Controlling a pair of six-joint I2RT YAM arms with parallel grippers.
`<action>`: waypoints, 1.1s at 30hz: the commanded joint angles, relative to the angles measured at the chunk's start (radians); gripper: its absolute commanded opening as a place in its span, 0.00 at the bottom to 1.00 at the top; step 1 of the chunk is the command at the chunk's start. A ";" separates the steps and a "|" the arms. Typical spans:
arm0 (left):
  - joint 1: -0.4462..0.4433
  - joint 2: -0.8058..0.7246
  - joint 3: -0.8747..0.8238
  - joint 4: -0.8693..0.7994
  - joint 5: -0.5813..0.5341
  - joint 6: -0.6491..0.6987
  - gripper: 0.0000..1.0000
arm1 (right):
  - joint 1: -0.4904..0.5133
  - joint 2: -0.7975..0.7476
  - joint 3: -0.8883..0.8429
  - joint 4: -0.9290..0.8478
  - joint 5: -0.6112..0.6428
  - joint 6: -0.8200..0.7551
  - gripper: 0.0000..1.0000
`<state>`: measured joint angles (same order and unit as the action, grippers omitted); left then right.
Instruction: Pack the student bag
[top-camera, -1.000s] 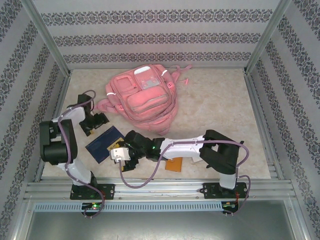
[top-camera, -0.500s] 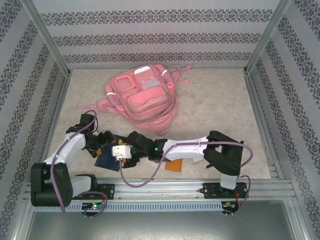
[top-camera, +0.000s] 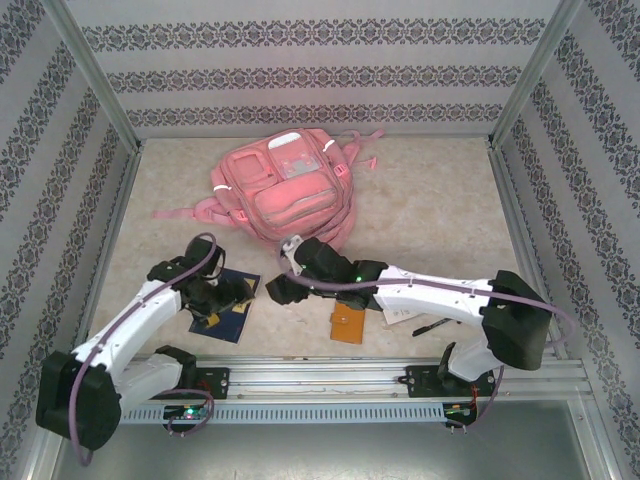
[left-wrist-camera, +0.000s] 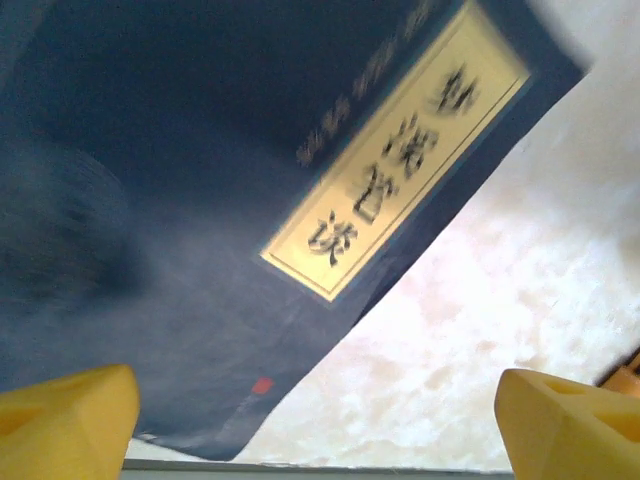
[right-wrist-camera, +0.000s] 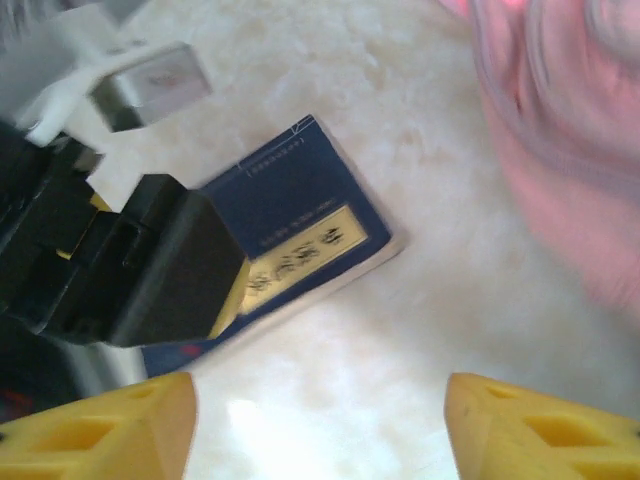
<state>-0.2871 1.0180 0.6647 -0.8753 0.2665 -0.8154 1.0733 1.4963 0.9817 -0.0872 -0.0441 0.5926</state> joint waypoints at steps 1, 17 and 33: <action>0.026 -0.031 0.109 -0.159 -0.313 0.107 0.98 | 0.049 0.068 -0.015 -0.035 -0.041 0.814 0.66; 0.285 0.184 -0.063 0.099 -0.007 0.122 0.92 | 0.153 0.583 0.367 -0.067 0.036 0.906 0.31; 0.003 0.051 -0.161 0.130 0.137 -0.135 0.88 | 0.008 0.410 0.258 -0.376 -0.050 0.655 0.18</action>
<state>-0.2424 1.1049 0.5388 -0.7208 0.3389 -0.8574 1.1015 1.9659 1.2762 -0.3622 -0.0692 1.3525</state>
